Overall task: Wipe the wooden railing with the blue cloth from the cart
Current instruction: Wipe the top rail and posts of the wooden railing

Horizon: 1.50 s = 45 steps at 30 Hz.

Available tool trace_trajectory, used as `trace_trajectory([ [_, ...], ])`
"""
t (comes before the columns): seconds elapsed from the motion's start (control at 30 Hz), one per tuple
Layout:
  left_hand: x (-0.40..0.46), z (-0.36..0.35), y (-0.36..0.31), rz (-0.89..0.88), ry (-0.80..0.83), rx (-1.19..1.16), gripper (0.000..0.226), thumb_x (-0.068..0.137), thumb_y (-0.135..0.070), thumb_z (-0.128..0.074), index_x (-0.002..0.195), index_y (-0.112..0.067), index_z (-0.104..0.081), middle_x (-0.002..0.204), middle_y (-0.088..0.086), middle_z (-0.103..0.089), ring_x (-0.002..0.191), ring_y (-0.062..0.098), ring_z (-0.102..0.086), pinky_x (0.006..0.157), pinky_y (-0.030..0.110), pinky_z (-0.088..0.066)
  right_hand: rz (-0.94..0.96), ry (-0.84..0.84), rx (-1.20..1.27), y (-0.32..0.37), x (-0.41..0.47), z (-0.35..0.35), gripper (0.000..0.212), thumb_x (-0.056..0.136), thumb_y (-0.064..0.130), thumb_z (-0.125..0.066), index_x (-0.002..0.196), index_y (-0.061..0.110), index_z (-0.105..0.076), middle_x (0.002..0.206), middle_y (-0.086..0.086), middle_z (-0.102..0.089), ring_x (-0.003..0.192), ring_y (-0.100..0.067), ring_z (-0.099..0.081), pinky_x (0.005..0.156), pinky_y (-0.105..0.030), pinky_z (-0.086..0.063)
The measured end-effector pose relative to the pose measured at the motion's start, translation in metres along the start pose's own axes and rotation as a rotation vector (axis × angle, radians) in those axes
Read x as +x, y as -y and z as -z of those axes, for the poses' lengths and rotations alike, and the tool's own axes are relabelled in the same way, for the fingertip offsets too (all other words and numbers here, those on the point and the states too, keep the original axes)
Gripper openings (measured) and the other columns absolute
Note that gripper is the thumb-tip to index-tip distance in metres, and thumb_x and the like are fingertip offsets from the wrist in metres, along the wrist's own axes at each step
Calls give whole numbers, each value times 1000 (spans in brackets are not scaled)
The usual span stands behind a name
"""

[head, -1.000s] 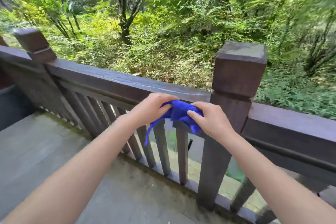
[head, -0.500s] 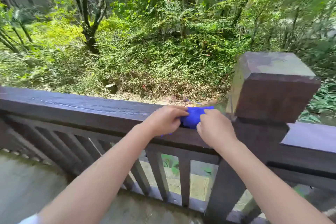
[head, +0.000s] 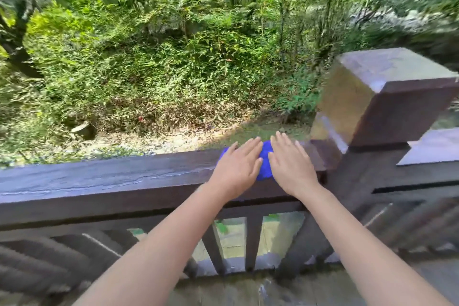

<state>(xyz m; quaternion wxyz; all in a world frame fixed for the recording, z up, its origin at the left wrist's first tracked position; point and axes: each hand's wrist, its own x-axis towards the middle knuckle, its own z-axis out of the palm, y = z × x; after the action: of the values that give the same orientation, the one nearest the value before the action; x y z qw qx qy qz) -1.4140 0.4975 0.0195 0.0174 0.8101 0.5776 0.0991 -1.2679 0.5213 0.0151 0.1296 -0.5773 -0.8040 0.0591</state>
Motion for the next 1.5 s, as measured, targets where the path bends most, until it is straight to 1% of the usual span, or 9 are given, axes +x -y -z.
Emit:
trace_trajectory([
  [0.23, -52, 22, 77, 1, -11, -76, 46, 99, -22, -29, 143, -12, -23, 155, 3, -18, 143, 12, -14, 115, 31, -7, 34, 7, 42, 94, 1, -20, 61, 95, 41, -27, 144, 4, -18, 156, -14, -14, 145, -21, -9, 118, -40, -2],
  [0.53, 27, 5, -1, -211, 138, -102, 49, 99, -24, -28, 145, -18, -15, 157, 1, -12, 144, 15, -7, 117, 39, -7, -168, 3, -117, 3, -16, 15, 53, 97, 28, -23, 144, 5, -16, 157, -10, -14, 145, -17, -11, 118, -38, -4],
  [0.63, 42, 13, -4, -205, 295, -399, 53, 96, -6, -32, 145, -11, -13, 156, 4, -10, 143, 14, -6, 116, 34, -3, -100, 16, 2, -3, -9, 22, 51, 96, 25, -29, 143, 8, -18, 156, -11, -15, 144, -19, -12, 118, -38, -9],
  [0.73, 38, 26, 7, -38, 253, -713, 53, 91, 6, -30, 142, -5, -20, 154, 9, -16, 141, 12, -13, 112, 20, -5, -34, 40, 117, -3, -8, 16, 64, 92, 49, -31, 146, 30, -2, 158, -4, -9, 145, -16, -4, 118, -41, -5],
  [0.93, 51, 32, 49, -177, 211, -341, 52, 94, -1, -33, 144, -8, -18, 155, 11, -15, 143, 16, -12, 108, 13, -1, 89, 41, -6, -1, -6, 4, 63, 79, 69, -25, 138, 51, -14, 157, 9, -14, 145, -16, -3, 114, -54, 1],
  [1.17, 62, 34, 24, -527, 492, -347, 47, 94, -4, -29, 141, -3, -22, 153, 13, -16, 142, 16, -8, 107, 7, 1, -259, -686, 213, 62, -44, -51, 39, 81, 42, -51, 113, 23, -63, 128, 0, -61, 133, -26, -41, 108, -52, -26],
  [1.27, 64, 32, 9, -665, 589, -282, 56, 87, -20, -19, 140, -4, -22, 153, 11, -6, 139, 14, 3, 102, 1, 8, -324, -833, 592, 120, -52, -92, 50, 88, 48, -43, 132, 27, -45, 150, -8, -30, 144, -25, -12, 116, -49, -16],
  [1.43, 81, 32, 11, -731, 637, 84, 54, 100, -18, -31, 144, -22, 0, 156, 8, 13, 143, 19, 15, 117, 45, 7, -602, -1062, 1093, 155, -26, -92, 47, 89, 56, -33, 135, 53, -22, 156, 6, -3, 144, -7, 0, 119, -40, -8],
  [1.5, 88, 33, 2, -740, 648, 202, 58, 99, -25, -33, 143, -30, 4, 155, 6, 18, 142, 17, 18, 117, 48, 5, -708, -1155, 1161, 161, -19, -95, 57, 88, 48, -39, 136, 53, -9, 156, 9, -1, 144, -4, -1, 119, -41, -12],
])
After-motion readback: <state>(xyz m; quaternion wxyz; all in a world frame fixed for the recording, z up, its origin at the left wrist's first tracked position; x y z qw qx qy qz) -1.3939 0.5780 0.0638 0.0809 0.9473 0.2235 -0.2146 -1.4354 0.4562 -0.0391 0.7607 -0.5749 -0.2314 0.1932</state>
